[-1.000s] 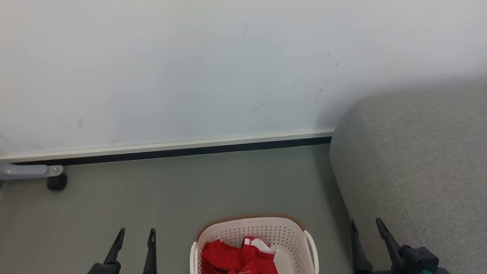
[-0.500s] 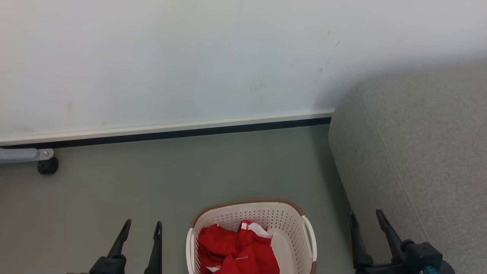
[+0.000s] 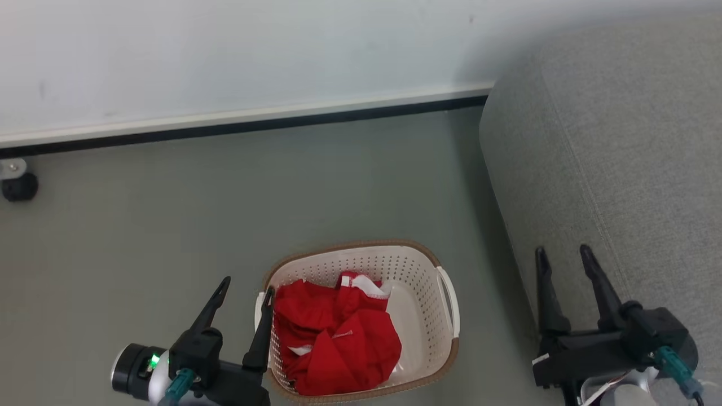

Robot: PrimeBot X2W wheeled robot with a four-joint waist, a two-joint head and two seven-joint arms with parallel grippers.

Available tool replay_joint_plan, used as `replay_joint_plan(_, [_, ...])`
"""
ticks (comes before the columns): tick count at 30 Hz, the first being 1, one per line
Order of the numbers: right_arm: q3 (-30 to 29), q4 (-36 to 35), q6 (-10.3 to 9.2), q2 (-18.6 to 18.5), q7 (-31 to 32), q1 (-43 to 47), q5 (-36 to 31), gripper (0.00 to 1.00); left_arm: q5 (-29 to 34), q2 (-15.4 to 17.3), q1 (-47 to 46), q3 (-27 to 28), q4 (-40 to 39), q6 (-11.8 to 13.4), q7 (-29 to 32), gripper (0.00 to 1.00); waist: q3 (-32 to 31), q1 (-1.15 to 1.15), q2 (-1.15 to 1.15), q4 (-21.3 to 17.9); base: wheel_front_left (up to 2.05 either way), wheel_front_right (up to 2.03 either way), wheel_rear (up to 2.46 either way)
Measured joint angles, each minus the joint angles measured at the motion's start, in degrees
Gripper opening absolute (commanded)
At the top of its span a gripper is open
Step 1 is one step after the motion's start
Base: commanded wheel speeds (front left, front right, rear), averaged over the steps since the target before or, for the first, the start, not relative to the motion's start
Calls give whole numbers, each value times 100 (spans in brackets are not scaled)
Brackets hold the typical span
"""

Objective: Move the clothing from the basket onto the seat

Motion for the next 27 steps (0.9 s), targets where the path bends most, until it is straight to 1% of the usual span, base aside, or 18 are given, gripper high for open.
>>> replay_joint_plan(3, [-79, -107, -16, -9, -1, -185, -5, 100, 55, -43, -191, -86, 159, -27, 7, 100, 243, 0, 0, -71, 0, 0, 0])
replay_joint_plan(8, [-185, -290, -19, -21, -2, -482, -49, 100, 142, -97, -571, -265, 420, -134, 67, 100, 657, 1, 0, -193, 0, 0, 0])
replay_joint_plan(15, [-352, -504, -24, -57, -42, -960, -98, 100, 414, -129, -1081, -586, 824, -307, 213, 100, 1251, 1, 0, -355, 0, 0, 0])
replay_joint_plan(21, [-417, -644, -24, -76, -42, -1312, -143, 100, 500, -171, -1462, -715, 1182, -343, 315, 100, 1765, 1, 0, -479, 0, 0, 0])
replay_joint_plan(27, [-480, -788, -23, -55, -43, -1573, -146, 100, 702, -118, -1733, -833, 1504, -413, 396, 100, 2281, 0, 1, -608, 0, 0, 0])
